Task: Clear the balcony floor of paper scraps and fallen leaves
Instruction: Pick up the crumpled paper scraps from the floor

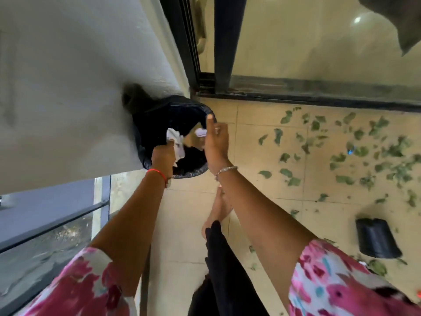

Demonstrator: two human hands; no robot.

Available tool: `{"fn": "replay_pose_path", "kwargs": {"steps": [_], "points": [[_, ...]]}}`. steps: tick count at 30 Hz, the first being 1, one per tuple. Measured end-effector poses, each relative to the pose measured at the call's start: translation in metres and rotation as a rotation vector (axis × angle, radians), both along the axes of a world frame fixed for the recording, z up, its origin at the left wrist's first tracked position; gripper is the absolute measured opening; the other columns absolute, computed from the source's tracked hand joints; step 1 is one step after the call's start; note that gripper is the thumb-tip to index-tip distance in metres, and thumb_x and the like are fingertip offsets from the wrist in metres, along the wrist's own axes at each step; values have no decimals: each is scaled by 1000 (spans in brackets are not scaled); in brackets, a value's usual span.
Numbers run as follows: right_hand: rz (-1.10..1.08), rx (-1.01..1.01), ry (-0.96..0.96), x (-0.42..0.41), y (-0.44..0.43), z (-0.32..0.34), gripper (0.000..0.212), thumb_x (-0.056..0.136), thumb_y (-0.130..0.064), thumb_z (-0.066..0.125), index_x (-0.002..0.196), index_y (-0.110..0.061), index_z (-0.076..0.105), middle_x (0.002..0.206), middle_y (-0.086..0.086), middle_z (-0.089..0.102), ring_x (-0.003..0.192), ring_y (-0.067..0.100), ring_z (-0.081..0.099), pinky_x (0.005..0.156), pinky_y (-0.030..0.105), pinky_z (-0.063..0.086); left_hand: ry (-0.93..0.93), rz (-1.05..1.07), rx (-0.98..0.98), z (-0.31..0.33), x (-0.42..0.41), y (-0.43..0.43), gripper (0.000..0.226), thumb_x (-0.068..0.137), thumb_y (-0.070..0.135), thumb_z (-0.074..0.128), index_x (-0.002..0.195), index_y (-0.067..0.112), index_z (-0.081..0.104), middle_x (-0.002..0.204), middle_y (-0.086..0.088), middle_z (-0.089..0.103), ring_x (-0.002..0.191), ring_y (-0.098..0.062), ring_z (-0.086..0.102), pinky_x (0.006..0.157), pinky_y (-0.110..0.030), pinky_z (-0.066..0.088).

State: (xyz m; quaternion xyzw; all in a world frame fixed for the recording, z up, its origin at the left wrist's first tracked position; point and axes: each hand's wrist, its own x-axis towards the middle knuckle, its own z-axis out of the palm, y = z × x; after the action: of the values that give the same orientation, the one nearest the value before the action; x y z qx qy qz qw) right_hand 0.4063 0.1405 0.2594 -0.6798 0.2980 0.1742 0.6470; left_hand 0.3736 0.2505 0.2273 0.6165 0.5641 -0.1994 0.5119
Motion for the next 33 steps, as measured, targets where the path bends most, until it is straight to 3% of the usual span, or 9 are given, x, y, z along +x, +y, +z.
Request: {"fn": "replay_pose_path", "kwargs": {"steps": [3,7,9,13,17,21,28,31,33], "points": [[222,43,45,-6,6,-11,26,98,-24,45,74,-14,51,74,3,52,71,11,50,67,21,37,-4,-85,-140,-5,-1,5,26,100,38,40,79,24,48,83,2,52,76,-16,53,89,-35,46],[327,12,239,-19,-13,-22,35,98,-30,44,106,0,59,99,21,62,93,33,60,81,38,49,-39,-180,-137,0,-10,-2,32,101,27,41,125,9,53,126,-15,53,112,-25,51,100,-32,39],[306,22,288,-28,-34,-19,32,97,-27,46,104,1,60,102,23,66,83,32,64,67,34,52,-33,-280,27,8,-13,-14,34,98,18,46,129,4,54,132,-14,54,118,-26,52,91,-26,39],[273,-29,293,-52,-93,-8,28,96,-20,48,93,6,59,92,25,68,46,9,55,40,16,41,-161,-596,315,31,-16,-61,21,93,8,52,107,-1,64,111,-21,62,107,-31,56,87,-28,40],[227,-115,254,-93,-167,4,25,94,-16,50,71,-8,56,78,23,67,43,6,54,43,16,40,-323,-938,343,55,-25,-132,26,91,1,52,115,-3,59,124,-19,55,116,-34,50,92,-24,33],[103,-135,289,-149,-247,27,22,93,-12,50,73,-7,56,61,9,58,32,0,49,33,12,37,-416,-1165,267,72,-41,-208,19,88,-3,53,106,-3,59,123,-17,51,108,-37,51,90,-25,34],[-120,-253,355,-228,-365,33,30,91,-10,50,62,-13,54,72,17,60,68,27,55,55,26,38,-427,-1431,173,84,-73,-315,23,90,1,50,109,3,61,126,-11,53,122,-24,44,94,-22,35],[-164,-257,386,-239,-403,29,30,93,-11,48,64,-19,52,79,16,61,65,24,54,54,24,41,-386,-1545,147,75,-72,-355,24,90,2,50,110,3,63,128,-12,55,123,-27,45,99,-27,35],[-160,-253,388,-241,-422,20,24,93,-10,48,72,-10,58,80,16,61,57,16,52,47,16,40,-327,-1570,125,67,-66,-378,24,89,1,51,110,2,63,128,-14,56,118,-29,50,98,-26,35]]}}
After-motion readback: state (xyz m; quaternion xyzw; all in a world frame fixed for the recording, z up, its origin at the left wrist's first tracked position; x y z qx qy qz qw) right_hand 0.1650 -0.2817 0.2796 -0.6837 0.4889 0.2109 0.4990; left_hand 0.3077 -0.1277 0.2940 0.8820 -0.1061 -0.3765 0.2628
